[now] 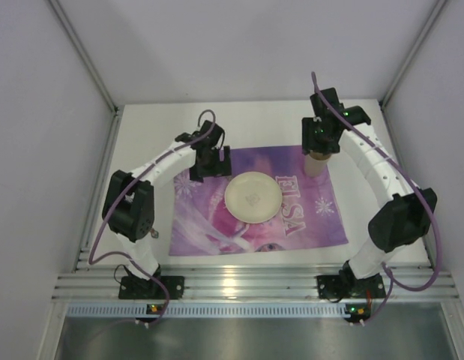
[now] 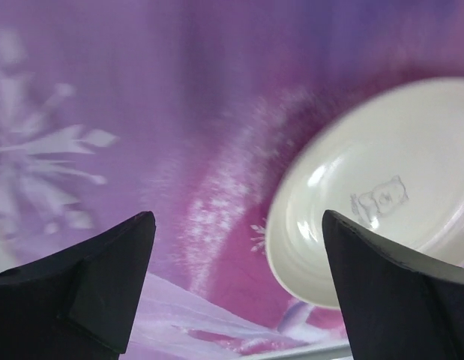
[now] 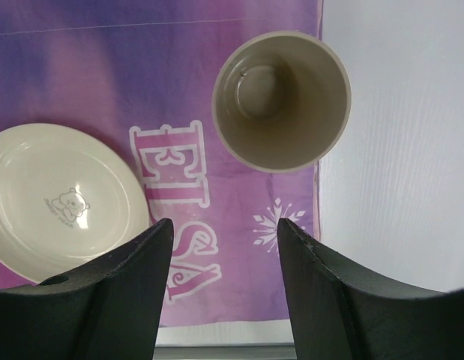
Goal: Set the dinner table for one person
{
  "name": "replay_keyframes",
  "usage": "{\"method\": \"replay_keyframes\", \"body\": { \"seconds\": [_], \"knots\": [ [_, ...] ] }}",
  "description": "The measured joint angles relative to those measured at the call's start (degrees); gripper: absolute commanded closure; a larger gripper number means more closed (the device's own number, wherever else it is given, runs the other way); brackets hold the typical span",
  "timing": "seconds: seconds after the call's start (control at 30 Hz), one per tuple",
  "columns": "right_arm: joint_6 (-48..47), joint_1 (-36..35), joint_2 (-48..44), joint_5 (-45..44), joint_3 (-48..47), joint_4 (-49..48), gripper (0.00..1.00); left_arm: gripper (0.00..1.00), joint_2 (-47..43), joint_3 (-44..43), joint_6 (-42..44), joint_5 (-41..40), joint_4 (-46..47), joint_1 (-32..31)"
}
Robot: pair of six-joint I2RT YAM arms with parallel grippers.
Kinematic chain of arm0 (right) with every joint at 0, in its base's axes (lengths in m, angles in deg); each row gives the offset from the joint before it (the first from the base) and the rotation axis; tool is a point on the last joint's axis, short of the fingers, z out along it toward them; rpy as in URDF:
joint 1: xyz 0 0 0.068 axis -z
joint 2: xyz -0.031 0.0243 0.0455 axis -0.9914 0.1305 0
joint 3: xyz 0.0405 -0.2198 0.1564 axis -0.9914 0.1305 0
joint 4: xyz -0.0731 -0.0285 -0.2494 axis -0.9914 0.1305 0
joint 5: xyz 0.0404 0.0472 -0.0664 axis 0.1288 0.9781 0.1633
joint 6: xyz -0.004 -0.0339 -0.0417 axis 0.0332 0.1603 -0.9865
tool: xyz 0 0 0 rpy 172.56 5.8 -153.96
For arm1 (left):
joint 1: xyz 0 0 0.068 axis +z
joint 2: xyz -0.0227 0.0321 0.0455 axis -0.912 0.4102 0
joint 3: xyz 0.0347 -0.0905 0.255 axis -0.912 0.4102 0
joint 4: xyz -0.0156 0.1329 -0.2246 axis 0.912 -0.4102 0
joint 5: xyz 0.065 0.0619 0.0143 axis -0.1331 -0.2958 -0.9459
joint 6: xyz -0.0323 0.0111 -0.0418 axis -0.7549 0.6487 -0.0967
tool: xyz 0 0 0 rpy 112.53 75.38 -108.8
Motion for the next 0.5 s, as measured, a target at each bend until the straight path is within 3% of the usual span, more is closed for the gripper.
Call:
{"method": "replay_keyframes", "body": {
  "seconds": [0.2, 0.3, 0.5],
  "knots": [
    [0.0, 0.0, -0.5, 0.0, 0.0, -0.3, 0.41, 0.02, -1.0, -8.7, -8.2, -23.1, -9.5, 1.4],
    [0.0, 0.0, -0.7, 0.2, 0.0, -0.4, 0.41, 0.02, -3.2, -3.8, -11.6, -26.4, -10.7, 5.8],
    [0.0, 0.0, -0.9, 1.0, 0.8, -1.3, 0.41, 0.02, -11.4, 11.5, -15.7, -27.8, -13.3, 21.6]
  ]
}}
